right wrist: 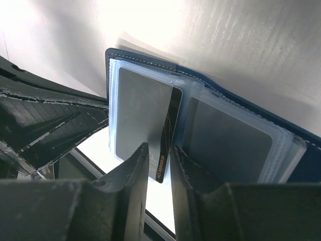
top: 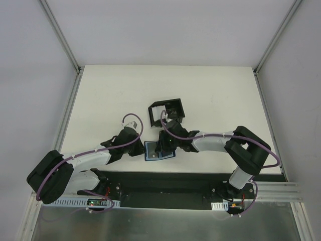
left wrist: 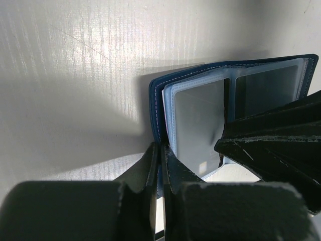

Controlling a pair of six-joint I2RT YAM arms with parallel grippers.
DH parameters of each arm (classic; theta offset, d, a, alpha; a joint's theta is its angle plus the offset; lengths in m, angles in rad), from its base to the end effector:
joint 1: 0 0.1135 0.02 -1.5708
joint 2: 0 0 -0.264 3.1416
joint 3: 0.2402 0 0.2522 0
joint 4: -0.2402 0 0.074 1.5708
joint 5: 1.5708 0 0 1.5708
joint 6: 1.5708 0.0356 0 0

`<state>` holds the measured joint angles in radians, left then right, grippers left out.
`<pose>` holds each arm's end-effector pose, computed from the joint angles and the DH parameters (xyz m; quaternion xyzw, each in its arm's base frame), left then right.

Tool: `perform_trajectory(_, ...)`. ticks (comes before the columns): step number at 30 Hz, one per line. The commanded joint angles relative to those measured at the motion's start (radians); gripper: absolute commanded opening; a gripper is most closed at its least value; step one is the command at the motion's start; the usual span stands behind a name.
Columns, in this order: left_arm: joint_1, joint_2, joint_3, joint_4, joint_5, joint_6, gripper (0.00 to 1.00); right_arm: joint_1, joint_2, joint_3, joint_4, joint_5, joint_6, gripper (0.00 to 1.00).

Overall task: Put the credit cards into the card holder
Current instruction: Insert the credit card into the card holder.

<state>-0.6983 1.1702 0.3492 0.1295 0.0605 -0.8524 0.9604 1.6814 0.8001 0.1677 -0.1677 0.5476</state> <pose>0.1612 -0.1381 0.1484 -0.0568 0.9028 -0.3173 0.2847 0.1864 0.2769 0.1536 -0.2198 0.8800 0.3390 0.2497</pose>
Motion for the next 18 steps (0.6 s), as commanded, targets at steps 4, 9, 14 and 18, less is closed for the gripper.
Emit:
perform_trajectory(4,0.006,-0.001,-0.003,-0.022,-0.005,0.016,0.00,0.021,-0.002,0.047,0.073,-0.085,-0.054,0.29)
perform_trajectory(9,0.006,-0.012,-0.007,-0.022,-0.010,0.019,0.00,0.021,-0.034,0.031,0.017,0.020,-0.043,0.29)
perform_trajectory(14,0.006,-0.027,-0.019,-0.024,-0.018,0.015,0.00,0.020,-0.114,-0.013,-0.007,0.123,-0.041,0.40)
perform_trajectory(18,0.008,-0.018,-0.015,-0.022,-0.013,0.015,0.00,0.018,-0.071,0.017,-0.007,0.093,-0.032,0.42)
